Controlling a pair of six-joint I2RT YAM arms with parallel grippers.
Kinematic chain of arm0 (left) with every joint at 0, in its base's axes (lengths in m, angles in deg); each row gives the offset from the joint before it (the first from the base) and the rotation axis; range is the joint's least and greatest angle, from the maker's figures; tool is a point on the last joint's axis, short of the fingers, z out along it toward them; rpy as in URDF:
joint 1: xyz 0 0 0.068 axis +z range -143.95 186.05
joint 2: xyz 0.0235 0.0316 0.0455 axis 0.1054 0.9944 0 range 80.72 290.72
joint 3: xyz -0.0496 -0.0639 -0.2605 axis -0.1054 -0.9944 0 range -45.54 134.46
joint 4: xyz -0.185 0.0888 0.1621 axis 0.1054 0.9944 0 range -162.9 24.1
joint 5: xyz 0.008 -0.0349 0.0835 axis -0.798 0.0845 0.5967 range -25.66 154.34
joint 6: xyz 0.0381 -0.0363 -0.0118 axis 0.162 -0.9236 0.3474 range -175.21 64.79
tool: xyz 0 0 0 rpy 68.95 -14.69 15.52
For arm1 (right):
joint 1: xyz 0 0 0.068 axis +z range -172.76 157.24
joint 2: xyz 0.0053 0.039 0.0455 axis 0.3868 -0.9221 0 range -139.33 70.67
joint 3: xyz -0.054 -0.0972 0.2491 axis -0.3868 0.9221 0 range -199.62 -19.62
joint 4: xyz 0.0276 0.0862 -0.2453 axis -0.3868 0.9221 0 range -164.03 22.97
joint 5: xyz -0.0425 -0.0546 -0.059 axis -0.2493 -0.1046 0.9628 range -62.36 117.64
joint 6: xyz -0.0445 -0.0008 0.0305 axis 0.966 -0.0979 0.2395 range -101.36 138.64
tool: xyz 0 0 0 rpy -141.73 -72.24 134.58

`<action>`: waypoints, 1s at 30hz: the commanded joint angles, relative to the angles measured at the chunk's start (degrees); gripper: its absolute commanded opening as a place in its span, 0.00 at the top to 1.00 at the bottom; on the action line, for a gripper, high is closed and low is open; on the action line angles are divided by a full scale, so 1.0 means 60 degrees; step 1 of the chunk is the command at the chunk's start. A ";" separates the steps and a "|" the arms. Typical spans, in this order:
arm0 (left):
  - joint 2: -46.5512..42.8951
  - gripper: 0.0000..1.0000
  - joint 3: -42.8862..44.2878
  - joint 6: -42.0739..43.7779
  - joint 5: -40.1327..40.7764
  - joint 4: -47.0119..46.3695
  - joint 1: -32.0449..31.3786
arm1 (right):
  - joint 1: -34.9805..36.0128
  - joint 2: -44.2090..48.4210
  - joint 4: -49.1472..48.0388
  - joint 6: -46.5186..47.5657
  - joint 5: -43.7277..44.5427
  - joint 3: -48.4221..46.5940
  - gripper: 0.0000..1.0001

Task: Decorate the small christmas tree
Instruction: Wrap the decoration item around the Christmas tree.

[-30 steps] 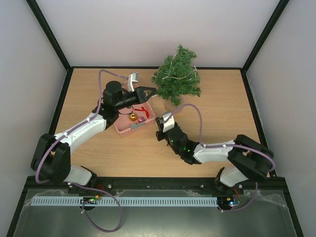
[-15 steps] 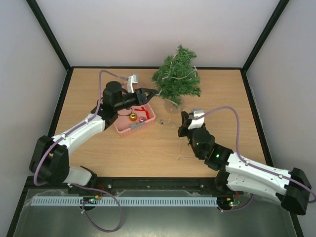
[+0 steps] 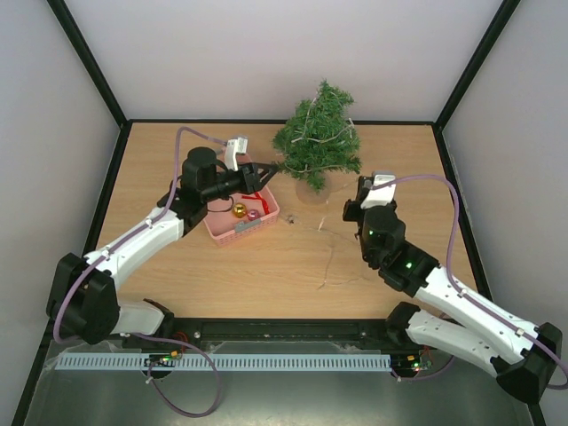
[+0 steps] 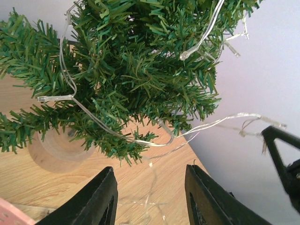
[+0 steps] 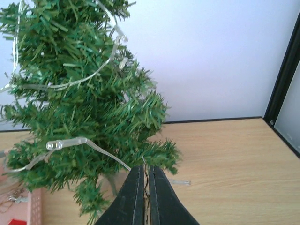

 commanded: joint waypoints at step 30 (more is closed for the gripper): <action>0.0219 0.58 0.0464 0.1870 0.0347 0.1114 -0.0034 | -0.3029 -0.1704 0.0314 0.0156 -0.1210 -0.1730 0.98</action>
